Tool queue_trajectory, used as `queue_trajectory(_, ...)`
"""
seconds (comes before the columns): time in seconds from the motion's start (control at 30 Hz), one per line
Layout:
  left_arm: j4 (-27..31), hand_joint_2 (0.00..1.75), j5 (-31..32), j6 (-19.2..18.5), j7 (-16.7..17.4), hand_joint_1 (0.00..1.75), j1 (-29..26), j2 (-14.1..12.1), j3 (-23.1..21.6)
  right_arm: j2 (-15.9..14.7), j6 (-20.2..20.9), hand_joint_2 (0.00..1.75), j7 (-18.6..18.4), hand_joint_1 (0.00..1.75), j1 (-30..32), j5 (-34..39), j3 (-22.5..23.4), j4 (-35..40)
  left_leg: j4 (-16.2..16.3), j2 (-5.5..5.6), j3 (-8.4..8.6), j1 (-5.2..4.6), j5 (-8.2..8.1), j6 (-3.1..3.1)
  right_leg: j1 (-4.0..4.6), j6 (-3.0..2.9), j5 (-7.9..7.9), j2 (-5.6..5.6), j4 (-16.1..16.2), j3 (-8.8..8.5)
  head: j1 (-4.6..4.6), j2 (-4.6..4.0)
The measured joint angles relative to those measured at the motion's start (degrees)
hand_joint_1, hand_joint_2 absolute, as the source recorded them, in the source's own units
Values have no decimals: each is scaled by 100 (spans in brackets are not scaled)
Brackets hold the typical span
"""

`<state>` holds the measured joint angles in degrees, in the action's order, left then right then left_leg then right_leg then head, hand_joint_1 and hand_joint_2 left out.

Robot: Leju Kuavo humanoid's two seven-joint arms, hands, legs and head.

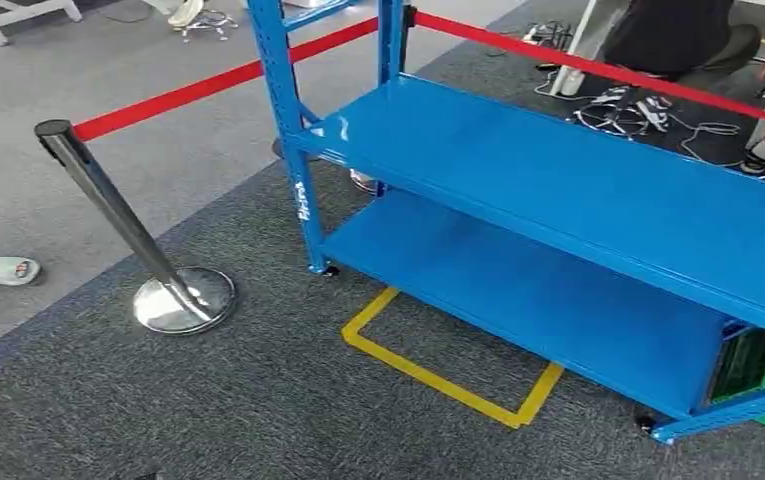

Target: Take the parts from the cabinet and place them on the table.

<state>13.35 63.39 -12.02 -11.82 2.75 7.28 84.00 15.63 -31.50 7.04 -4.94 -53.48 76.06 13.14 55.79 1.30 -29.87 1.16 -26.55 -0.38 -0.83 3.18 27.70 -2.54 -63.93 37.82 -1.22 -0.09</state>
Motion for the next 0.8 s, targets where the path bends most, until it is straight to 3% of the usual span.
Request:
queue_trajectory(0.07, 0, 0, 4, 39, 146, 0, -43, -39, 56, 0, -4, 0, 0, 0, -12, -7, -2, 0, 3, -200, -11, -49, -4, 20, 0, 2, 485, 188, -999, 420, 22, 0)
queue_trajectory(0.1, 0, 0, 22, 57, 175, 0, -65, -63, 65, -2, 0, 0, -4, 0, -3, -2, -2, 0, 5, -293, -14, -64, -4, 20, 0, 0, 580, 210, -1290, 524, 22, 0)
queue_trajectory(0.13, 0, 0, 33, 59, 177, 0, -69, -76, 70, 0, 9, 0, -15, 0, 6, 11, -2, 0, 6, -382, -13, -73, -4, 20, 2, -6, 521, 213, -1263, 472, 17, 0)
queue_trajectory(0.2, 0, 0, 72, 57, 164, 0, -49, -87, 72, -2, 70, 0, -26, 0, 12, 33, 0, 2, 7, -527, 6, -76, -13, 7, 9, -29, 131, 263, -478, -20, 19, 0)
queue_trajectory(0.23, 0, 0, 87, 57, 144, 0, -38, -85, 70, -2, 105, 0, -26, 0, 11, 31, 0, 2, 8, -592, 28, -75, -27, -14, 16, -42, -78, 421, 116, -369, 26, 0)
queue_trajectory(0.27, 0, 0, 87, 53, 109, 0, -38, -87, 72, -4, 161, 0, -24, 0, 8, 18, 0, 2, 14, -645, 53, -101, -44, -45, 41, -61, -77, 765, 505, -572, 30, 0)
queue_trajectory(0.3, 0, 0, 85, 52, 78, 0, -43, -85, 72, -4, 232, 0, -26, 0, 10, -18, -2, 2, 33, -684, 54, -133, -70, -83, 31, -101, -114, 771, 519, -608, 19, 0)
queue_trajectory(0.4, 0, 0, 15, 52, 0, 0, -17, -74, 85, -26, 380, 0, -138, 0, 57, -205, -30, 2, -5, -866, 97, -107, -47, -175, 81, -194, -121, 537, 488, -483, 19, 0)
queue_trajectory(0.43, 0, 0, 0, 52, 0, 0, -8, -72, 89, -28, 404, 0, -160, 0, 66, -227, -37, 2, 2, -838, 99, -91, -78, -229, 47, -246, -159, 464, 525, -545, 24, 0)
queue_trajectory(0.47, 0, 0, -11, 52, 4, 0, 7, -76, 96, -28, 422, 0, -164, 0, 77, -251, -55, 4, 115, -507, 48, -74, -200, -273, 23, -284, -188, 399, 539, -519, 0, 0)
queue_trajectory(0.5, 0, 0, -20, 61, 24, 0, 6, -72, 105, -33, 452, 0, -164, 0, 85, -275, -66, 9, 417, -305, -76, -71, -426, -284, 19, -319, -212, 347, 539, -500, -5, 0)
queue_trajectory(0.57, 0, 0, -37, 102, 87, 0, -24, -65, 137, -33, 514, 0, -149, 0, 90, -304, -96, 11, 1409, -190, -535, -65, -895, -297, 22, -347, -232, 168, 539, -458, -11, 0)
queue_trajectory(0.6, 0, 0, -57, 127, 113, 0, -34, -61, 166, -37, 533, 0, -121, 0, 101, -326, -116, 13, 1758, -175, -715, -65, -989, -297, 24, -343, -237, 77, 539, -448, -11, 0)
queue_trajectory(0.63, 0, 0, -74, 144, 137, 0, -39, -63, 186, -44, 553, 0, -103, 0, 113, -330, -129, 15, 1835, -162, -775, -65, -938, -290, 24, -335, -242, -5, 538, -448, -9, 0)
queue_trajectory(0.67, 0, 0, -92, 166, 142, 0, -41, -63, 199, -46, 575, 0, -85, 0, 124, -334, -147, 18, 1657, -154, -713, -62, -739, -282, 19, -322, -251, -106, 538, -450, -11, 0)
queue_trajectory(0.7, 0, 0, -101, 192, 146, 0, -38, -63, 208, -46, 592, 0, -48, 0, 126, -334, -162, 17, 1226, -136, -529, -55, -438, -272, 12, -303, -262, -209, 537, -452, -9, 0)
queue_trajectory(0.73, 0, 0, -105, 203, 146, 0, -38, -63, 214, -46, 610, 0, -11, 0, 124, -328, -164, 17, 687, -43, -280, -39, -151, -267, 0, -283, -273, -300, 537, -455, -11, 0)
queue_trajectory(0.77, 0, 0, -120, 216, 146, 0, -43, -61, 227, -48, 645, 0, 40, 0, 123, -291, -166, 20, 240, 226, -70, -2, 12, -275, 0, -256, -282, -365, 537, -445, -11, 0)
queue_trajectory(0.8, 0, 0, -133, 216, 140, 0, -42, -48, 245, -50, 682, 0, 83, 0, 108, -240, -164, 24, 29, 379, 4, 15, -62, -250, 40, -213, -278, -441, 490, -406, -24, 0)
